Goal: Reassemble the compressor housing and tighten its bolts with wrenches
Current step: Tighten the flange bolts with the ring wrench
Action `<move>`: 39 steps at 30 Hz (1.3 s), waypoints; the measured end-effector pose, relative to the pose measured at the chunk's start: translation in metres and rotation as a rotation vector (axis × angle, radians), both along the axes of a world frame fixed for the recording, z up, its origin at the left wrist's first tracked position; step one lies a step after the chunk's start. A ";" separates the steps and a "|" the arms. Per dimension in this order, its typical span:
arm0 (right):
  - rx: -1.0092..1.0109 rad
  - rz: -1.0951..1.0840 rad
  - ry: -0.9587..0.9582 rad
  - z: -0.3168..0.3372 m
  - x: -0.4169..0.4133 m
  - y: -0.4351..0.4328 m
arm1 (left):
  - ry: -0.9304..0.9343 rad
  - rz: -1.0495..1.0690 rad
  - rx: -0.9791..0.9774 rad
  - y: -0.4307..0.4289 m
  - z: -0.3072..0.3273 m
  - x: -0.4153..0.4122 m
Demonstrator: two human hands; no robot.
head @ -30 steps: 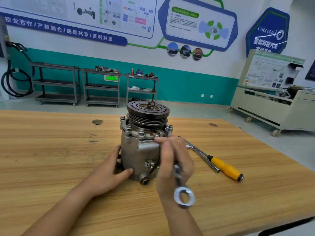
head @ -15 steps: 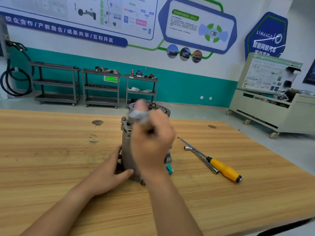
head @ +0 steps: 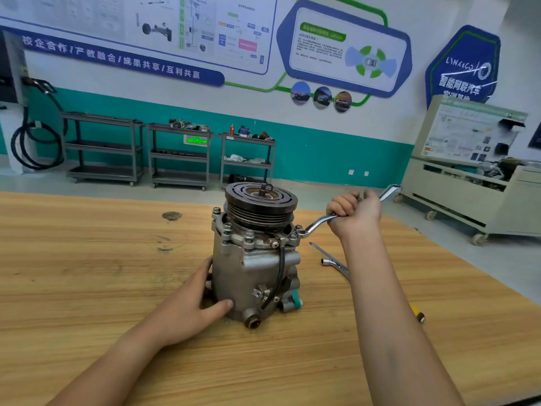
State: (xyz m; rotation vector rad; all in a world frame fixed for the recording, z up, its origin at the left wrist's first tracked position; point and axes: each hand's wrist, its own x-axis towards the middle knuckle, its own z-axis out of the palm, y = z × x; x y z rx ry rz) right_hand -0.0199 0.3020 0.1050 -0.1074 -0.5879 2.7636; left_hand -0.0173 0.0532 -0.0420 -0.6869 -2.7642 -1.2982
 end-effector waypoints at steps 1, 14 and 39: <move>-0.031 0.027 -0.010 -0.003 -0.004 0.001 | -0.002 0.000 0.001 0.000 -0.001 0.000; -0.079 0.218 -0.042 -0.010 -0.025 -0.003 | 0.016 -0.001 0.028 -0.001 -0.005 -0.003; -0.073 0.101 -0.057 -0.022 -0.016 0.000 | -0.040 -0.004 0.053 -0.001 0.001 0.000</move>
